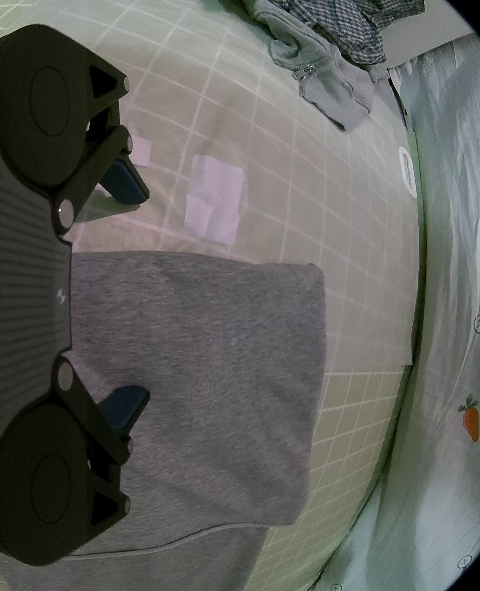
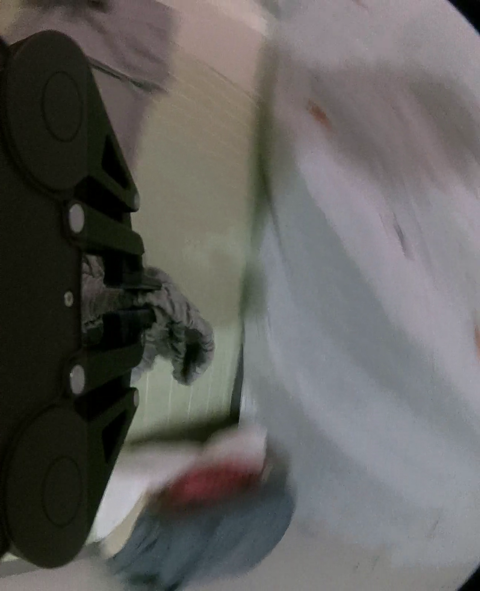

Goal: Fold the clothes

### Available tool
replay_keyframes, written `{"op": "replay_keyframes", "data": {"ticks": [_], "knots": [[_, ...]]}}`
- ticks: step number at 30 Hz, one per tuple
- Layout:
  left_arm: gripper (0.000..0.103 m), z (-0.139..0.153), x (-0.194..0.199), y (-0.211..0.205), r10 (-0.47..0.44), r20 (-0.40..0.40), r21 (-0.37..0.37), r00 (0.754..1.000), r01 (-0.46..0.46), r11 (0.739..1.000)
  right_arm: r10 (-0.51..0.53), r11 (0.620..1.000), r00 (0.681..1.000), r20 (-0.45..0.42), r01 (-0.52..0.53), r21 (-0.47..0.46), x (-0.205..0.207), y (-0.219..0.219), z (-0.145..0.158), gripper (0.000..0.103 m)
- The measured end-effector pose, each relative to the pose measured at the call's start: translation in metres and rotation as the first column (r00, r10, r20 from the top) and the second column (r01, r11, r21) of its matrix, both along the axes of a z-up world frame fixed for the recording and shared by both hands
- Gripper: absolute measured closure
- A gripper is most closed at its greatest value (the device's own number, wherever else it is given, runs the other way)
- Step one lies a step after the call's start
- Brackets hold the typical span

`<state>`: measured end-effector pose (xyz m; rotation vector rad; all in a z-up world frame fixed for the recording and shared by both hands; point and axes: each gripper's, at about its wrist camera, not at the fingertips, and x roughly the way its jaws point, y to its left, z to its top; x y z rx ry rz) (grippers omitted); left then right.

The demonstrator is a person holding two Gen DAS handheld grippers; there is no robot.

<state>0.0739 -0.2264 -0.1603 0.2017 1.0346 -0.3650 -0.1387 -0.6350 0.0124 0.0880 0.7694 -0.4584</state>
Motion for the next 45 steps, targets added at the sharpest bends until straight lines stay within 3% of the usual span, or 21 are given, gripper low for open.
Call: {"op": "replay_keyframes", "data": {"ticks": [2,5,7,9,11,14,17,19,23,26,28,33,35,36,38,42,45], "knots": [[0.000,0.000,0.000,0.000,0.000,0.001,0.000,1.000,0.000,1.000,0.117,0.993,0.991,-0.063,-0.119,-0.027,0.026,0.028,-0.007,0.093],[0.000,0.000,-0.001,-0.001,0.000,0.004,-0.001,1.000,0.000,1.000,0.262,0.964,0.960,-0.099,-0.256,0.065,0.062,0.084,-0.043,0.091],[0.000,-0.001,-0.001,0.000,0.000,0.007,-0.003,1.000,0.000,1.000,0.296,0.948,0.948,-0.117,-0.278,0.153,0.081,0.110,-0.074,0.086],[0.000,-0.001,-0.002,0.000,-0.002,0.010,-0.004,1.000,0.002,1.000,0.272,0.942,0.957,-0.098,-0.245,0.228,0.088,0.120,-0.090,0.068],[0.000,-0.001,-0.003,0.000,-0.005,0.013,-0.005,1.000,0.005,1.000,0.229,0.935,0.972,-0.044,-0.207,0.288,0.085,0.117,-0.091,0.060],[0.000,-0.001,-0.003,0.000,-0.007,0.016,-0.006,1.000,0.007,1.000,0.144,0.938,0.987,0.071,-0.159,0.307,0.063,0.101,-0.074,0.054],[0.000,-0.001,-0.003,-0.001,-0.006,0.016,-0.005,1.000,0.006,1.000,-0.018,0.944,0.984,0.177,-0.042,0.327,0.031,0.074,-0.062,0.055],[0.000,0.000,-0.002,-0.001,-0.005,0.017,-0.005,1.000,0.005,1.000,-0.110,0.939,0.977,0.182,0.042,0.341,0.013,0.060,-0.066,0.056],[0.000,0.000,-0.002,-0.002,-0.002,0.015,-0.004,1.000,0.002,1.000,-0.200,0.912,0.971,0.135,0.133,0.389,-0.006,0.055,-0.083,0.057],[0.000,0.000,-0.001,-0.003,0.000,0.006,-0.001,1.000,0.000,1.000,-0.203,0.901,0.971,0.123,0.136,0.412,-0.007,0.070,-0.091,0.056],[0.000,0.002,0.000,-0.002,0.000,-0.007,0.003,1.000,0.000,1.000,-0.172,0.916,0.979,0.111,0.117,0.383,-0.001,0.084,-0.093,0.053],[0.000,0.013,-0.006,0.006,-0.032,0.012,0.033,0.999,0.032,0.999,-0.089,0.963,0.995,0.055,0.071,0.261,0.013,0.122,-0.102,0.033],[0.000,0.019,-0.010,0.013,-0.056,0.026,0.029,0.998,0.055,0.998,-0.092,0.975,0.996,0.000,0.091,0.203,0.021,0.134,-0.112,0.037],[0.000,0.022,-0.011,0.016,-0.067,0.031,0.028,0.997,0.066,0.997,-0.102,0.978,0.994,-0.027,0.105,0.182,0.024,0.139,-0.117,0.060],[0.000,0.026,-0.013,0.023,-0.084,0.040,0.025,0.996,0.083,0.996,-0.112,0.974,0.994,0.001,0.109,0.197,0.021,0.146,-0.112,0.081],[0.000,0.037,-0.018,0.037,-0.130,0.092,0.034,0.987,0.128,0.991,-0.118,0.970,0.990,0.082,0.098,0.222,0.012,0.169,-0.092,0.093],[0.000,0.043,-0.019,0.047,-0.143,0.113,0.034,0.983,0.140,0.990,-0.077,0.976,0.988,0.133,0.047,0.214,0.011,0.200,-0.074,0.094]]}}
